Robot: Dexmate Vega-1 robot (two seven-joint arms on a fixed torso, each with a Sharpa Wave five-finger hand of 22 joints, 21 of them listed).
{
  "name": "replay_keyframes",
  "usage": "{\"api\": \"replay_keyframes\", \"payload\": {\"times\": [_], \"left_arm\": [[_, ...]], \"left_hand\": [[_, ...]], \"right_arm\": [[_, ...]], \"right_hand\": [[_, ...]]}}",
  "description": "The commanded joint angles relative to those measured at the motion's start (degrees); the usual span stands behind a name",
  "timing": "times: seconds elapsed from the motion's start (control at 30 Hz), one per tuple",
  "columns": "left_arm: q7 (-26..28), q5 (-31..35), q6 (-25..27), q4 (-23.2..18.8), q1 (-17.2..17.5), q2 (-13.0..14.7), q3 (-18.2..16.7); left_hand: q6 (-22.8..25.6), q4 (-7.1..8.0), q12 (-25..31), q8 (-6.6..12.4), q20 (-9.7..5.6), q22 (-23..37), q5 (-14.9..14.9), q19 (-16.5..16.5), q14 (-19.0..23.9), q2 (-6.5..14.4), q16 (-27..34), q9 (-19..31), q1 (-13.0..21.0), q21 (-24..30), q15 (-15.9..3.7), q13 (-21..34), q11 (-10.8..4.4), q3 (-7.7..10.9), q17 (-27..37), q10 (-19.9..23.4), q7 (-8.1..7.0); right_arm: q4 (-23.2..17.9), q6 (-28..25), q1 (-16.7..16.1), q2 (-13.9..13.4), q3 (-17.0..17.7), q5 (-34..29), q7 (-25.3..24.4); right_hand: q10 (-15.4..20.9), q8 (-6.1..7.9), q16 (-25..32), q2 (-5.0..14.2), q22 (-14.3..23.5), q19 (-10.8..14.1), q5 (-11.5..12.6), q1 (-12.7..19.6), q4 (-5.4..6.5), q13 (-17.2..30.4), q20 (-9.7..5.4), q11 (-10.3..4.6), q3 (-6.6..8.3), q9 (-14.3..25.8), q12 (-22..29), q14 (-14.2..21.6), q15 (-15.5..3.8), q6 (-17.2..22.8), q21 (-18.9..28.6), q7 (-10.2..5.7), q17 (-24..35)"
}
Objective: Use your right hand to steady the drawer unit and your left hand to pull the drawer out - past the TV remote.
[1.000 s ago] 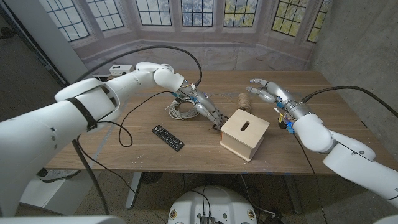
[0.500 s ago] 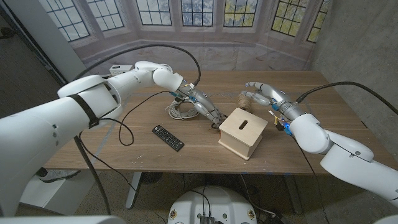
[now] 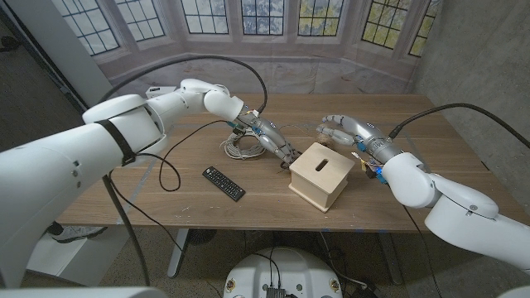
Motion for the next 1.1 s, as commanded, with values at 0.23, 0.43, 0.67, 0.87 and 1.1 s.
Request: {"api": "replay_keyframes", "payload": {"times": [0.23, 0.43, 0.67, 0.87, 1.1], "left_arm": [[5.91, 2.26, 0.19, -1.85, 0.05, 1.33, 1.55], [12.80, 6.52, -0.78, -2.65, 0.66, 2.45, 1.02], [20.07, 10.77, -2.31, 1.23, -0.84, 1.08, 3.48], [23.22, 11.55, -2.56, 3.54, -2.01, 0.28, 6.13], [25.60, 11.83, -2.44, 4.23, -3.04, 0.15, 8.40]], "left_hand": [[-0.32, -0.07, 0.09, -0.06, -0.02, 0.22, 0.26, 0.34, 0.29, 0.56, 0.21, 0.08, 0.02, 0.21, -0.35, 0.33, 0.16, -0.32, 0.10, 0.25, -0.03], [-1.55, -0.06, -0.28, -0.47, -0.15, 0.23, 0.29, 0.51, 0.26, 0.77, 0.17, 0.09, 0.07, 0.27, -0.53, 0.34, 0.07, -0.34, 0.11, -0.72, -0.31], [-2.11, -0.09, -0.43, -0.58, -0.08, 0.22, 0.30, 0.67, 0.23, 0.96, 0.14, 0.09, 0.16, 0.31, -0.64, 0.34, -0.05, -0.29, 0.11, -1.17, -0.21], [-2.35, -0.13, -0.45, -0.58, -0.16, 0.22, 0.31, 0.73, 0.23, 1.07, 0.12, 0.09, 0.23, 0.32, -0.77, 0.35, -0.14, -0.25, 0.11, -1.31, -0.29], [-2.43, -0.15, -0.43, -0.51, -0.17, 0.22, 0.31, 0.76, 0.19, 1.13, 0.09, 0.09, 0.27, 0.31, -0.73, 0.35, -0.13, -0.23, 0.11, -1.36, -0.32]], "right_arm": [[-3.38, -7.78, 1.40, -2.55, -4.02, -1.97, 0.66], [-3.03, -8.05, 2.00, -2.17, -4.90, -1.76, 0.13], [-2.95, -7.61, 2.79, -2.65, -5.79, -1.72, 0.35], [-3.68, -7.75, 3.49, -3.92, -6.77, -2.06, 1.79], [-5.64, -10.43, 5.05, -5.25, -9.29, -3.62, 4.77]], "right_hand": [[-0.03, -0.07, 0.42, 0.26, 0.19, 0.21, -0.08, -2.49, 1.90, 0.17, -0.68, -0.31, -0.47, 0.13, -0.03, 0.32, -0.60, 0.04, 0.22, -0.50, 0.60], [0.09, -0.04, 0.45, 0.30, 0.17, 0.41, 0.03, -3.26, 2.47, 0.16, -0.45, 0.06, -0.51, 0.09, 0.03, 0.50, -0.45, 0.12, 0.29, -0.21, 0.67], [0.23, 0.03, 0.37, 0.24, 0.15, 0.59, 0.15, -3.35, 2.51, 0.14, -0.32, 0.10, -0.23, 0.07, 0.07, 0.79, -0.40, 0.32, 0.32, 0.02, 0.51], [0.60, 0.09, 0.38, 0.22, 0.14, 0.95, 0.21, -3.21, 2.38, 0.14, -0.31, 0.22, 0.04, 0.05, 0.19, 1.20, -0.45, 0.56, 0.43, 0.08, 0.36], [0.81, 0.11, 0.37, 0.16, 0.13, 1.08, 0.21, -3.33, 2.44, 0.13, -0.37, 0.32, 0.15, 0.04, 0.24, 1.40, -0.55, 0.71, 0.43, 0.01, 0.32]]}}
